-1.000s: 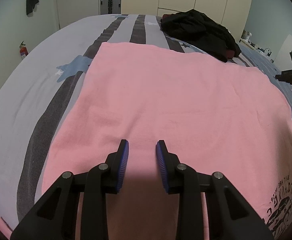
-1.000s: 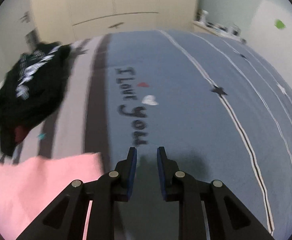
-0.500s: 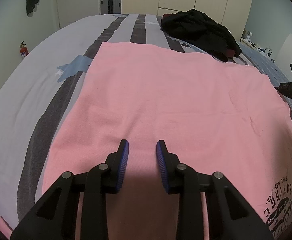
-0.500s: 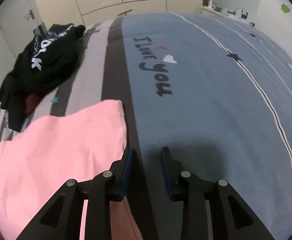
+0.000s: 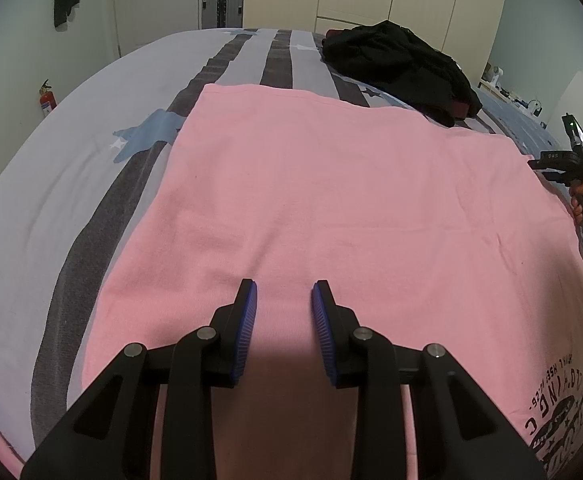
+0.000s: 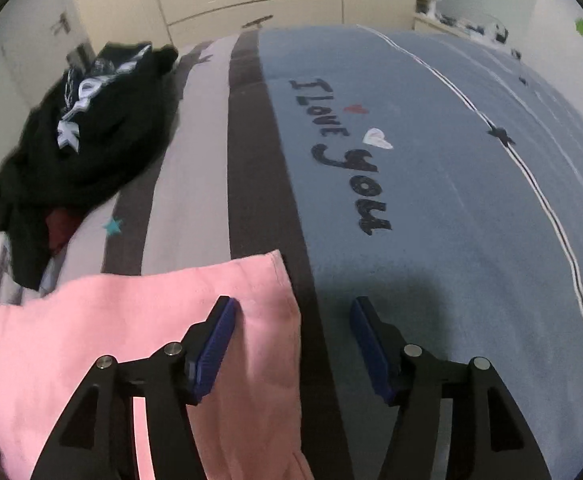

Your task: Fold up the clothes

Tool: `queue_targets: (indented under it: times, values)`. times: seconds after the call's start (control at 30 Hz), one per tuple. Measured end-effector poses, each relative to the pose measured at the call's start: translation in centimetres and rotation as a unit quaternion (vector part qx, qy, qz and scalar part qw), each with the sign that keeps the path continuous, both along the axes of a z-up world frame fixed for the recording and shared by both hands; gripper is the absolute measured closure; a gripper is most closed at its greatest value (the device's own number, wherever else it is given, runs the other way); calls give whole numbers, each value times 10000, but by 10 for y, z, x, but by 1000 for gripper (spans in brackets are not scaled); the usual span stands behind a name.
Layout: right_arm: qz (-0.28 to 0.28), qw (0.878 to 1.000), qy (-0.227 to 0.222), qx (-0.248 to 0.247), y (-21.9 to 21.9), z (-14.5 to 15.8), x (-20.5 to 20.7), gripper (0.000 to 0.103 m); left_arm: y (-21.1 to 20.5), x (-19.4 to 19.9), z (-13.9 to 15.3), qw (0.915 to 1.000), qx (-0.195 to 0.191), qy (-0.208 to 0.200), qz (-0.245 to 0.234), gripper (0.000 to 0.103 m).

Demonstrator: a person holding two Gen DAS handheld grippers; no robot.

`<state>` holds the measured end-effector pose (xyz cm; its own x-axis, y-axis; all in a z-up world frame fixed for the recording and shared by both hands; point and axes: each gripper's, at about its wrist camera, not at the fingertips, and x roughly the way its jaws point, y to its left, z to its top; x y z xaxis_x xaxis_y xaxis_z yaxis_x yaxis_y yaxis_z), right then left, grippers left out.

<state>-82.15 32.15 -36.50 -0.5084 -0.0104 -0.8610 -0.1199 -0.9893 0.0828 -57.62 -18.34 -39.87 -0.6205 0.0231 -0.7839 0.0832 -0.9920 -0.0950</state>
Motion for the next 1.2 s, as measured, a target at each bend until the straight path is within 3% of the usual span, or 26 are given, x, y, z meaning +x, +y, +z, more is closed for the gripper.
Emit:
queue_targets:
  times: [0.07,0.1,0.13,0.3,0.5,0.57,0.67,0.73,0.8,0.87,1.0,1.07,1.1,1.2]
  values:
    - [39,10000,17,27,-4,-2,-3,74,-1,0,0,10000,25,7,-1,77]
    - [51,10000,43,44,-5,0,-5,94,-1,0,1,10000,40,7,-1,77]
    - [62,9999,55,110,-5,2,-8,96,-2,0,1,10000,52,4,-1,77]
    - [16,9992,217,322,-1,15,-21,98,-6,-2,8,9999,61,-1,142,77]
    - [124,9982,101,583,1,2,-21,101,-39,-35,41,9961,43,540,693,77]
    - [100,9977,140,660,1,2,-16,101,-57,-66,42,9953,64,497,829,76]
    - [-149,9984,395,367,9,15,-2,101,-79,-117,36,9955,117,366,867,72]
    - [-116,9982,549,219,8,26,15,100,-92,-151,24,9958,493,98,765,65]
    - [-90,9977,667,56,8,34,34,96,-100,-176,15,9948,560,-112,841,65]
    - [-46,9976,693,-79,2,35,58,93,-100,-194,12,9961,310,-134,812,65]
    - [167,9975,655,-206,-14,29,99,92,-102,-215,2,9962,213,-390,744,65]
    - [298,9978,551,-205,-19,16,111,86,-103,-218,3,9972,150,-372,639,84]
    - [317,9984,453,-141,-20,9,114,85,-103,-220,4,9975,118,-378,579,98]
    - [344,9981,506,-108,-17,-1,118,84,-107,-226,11,9982,-126,-380,436,101]
